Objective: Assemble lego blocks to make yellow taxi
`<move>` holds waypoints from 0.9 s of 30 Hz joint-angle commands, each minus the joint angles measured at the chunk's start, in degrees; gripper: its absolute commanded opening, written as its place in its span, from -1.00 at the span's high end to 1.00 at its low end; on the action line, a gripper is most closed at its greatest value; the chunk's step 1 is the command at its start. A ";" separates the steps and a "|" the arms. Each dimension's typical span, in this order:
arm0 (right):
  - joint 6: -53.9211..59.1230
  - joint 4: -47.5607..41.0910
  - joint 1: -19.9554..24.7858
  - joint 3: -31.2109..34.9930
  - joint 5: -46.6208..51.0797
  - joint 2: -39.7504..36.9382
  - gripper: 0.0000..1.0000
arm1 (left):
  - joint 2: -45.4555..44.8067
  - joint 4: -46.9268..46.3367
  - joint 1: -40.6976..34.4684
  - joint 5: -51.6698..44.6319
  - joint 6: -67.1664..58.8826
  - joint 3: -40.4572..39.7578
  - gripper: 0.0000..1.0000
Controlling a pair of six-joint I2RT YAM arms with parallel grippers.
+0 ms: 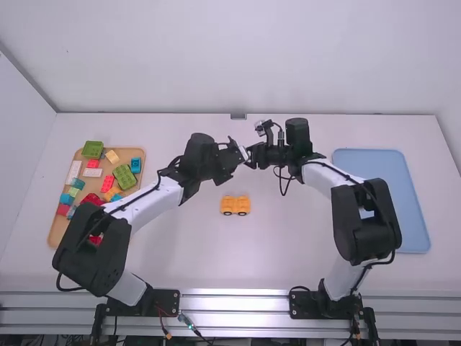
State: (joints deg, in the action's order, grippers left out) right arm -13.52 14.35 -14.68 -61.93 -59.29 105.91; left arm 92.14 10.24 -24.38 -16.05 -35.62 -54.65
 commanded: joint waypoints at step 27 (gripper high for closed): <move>0.26 0.13 -0.13 -1.11 0.92 0.28 0.52 | 0.33 0.76 -0.42 2.54 3.65 0.35 -0.99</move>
State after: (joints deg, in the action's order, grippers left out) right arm -13.50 14.28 -15.03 -61.93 -59.11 105.93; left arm 92.14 10.98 -24.58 -14.61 -35.03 -54.63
